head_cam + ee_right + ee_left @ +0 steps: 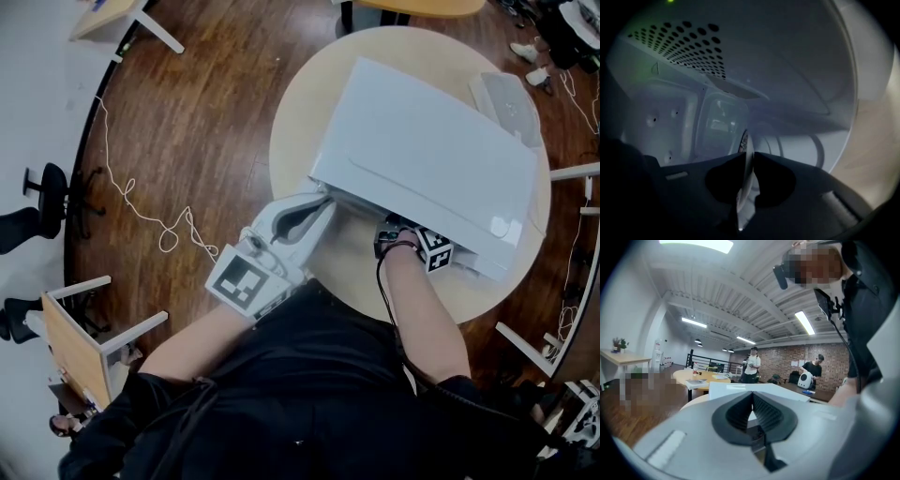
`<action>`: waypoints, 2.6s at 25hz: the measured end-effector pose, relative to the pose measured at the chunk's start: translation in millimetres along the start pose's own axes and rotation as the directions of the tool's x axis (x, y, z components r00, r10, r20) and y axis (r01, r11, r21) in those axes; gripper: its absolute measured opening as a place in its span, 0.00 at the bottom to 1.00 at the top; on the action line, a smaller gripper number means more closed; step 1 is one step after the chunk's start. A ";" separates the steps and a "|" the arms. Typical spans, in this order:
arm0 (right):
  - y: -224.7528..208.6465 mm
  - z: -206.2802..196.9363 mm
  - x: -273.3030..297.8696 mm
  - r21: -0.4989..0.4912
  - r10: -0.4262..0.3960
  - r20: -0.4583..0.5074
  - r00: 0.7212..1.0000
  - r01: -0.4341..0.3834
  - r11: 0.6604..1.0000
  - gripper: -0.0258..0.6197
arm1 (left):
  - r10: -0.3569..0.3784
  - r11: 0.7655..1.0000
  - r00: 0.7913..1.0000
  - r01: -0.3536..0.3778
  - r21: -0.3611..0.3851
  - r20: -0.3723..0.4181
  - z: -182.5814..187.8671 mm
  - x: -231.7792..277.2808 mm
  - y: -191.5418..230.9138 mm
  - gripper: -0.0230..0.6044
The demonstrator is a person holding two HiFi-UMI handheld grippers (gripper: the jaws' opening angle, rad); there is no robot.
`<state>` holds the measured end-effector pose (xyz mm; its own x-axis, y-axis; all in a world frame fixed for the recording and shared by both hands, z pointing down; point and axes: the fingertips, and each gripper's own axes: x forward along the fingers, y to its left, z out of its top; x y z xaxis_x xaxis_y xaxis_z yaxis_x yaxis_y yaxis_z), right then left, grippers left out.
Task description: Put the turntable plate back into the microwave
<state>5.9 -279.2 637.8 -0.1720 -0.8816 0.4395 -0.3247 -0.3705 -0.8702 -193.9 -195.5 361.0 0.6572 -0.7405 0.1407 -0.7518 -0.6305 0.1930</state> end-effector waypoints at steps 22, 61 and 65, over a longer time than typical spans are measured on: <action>-8.3 1.9 1.7 0.047 -0.034 0.017 0.999 0.033 0.998 0.09 | 0.030 0.999 1.000 -0.030 -0.019 -0.003 2.3 -5.8 3.6 0.04; 29.0 -24.0 -100.4 -0.543 0.140 -0.146 0.979 -0.197 0.816 0.20 | -0.093 0.992 0.996 0.094 0.090 -0.007 -18.4 -4.7 -36.0 0.04; 47.4 -16.8 -110.9 -0.586 0.174 -0.135 0.975 -0.220 0.779 0.20 | -0.114 0.990 0.994 0.113 0.085 -0.001 -13.7 0.0 -41.8 0.04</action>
<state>-6.0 -194.1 551.5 -0.3498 -0.8851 0.3070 -0.7606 0.0770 -0.6446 -161.8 -166.0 366.3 0.7384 -0.6637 0.1192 -0.6743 -0.7279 0.1246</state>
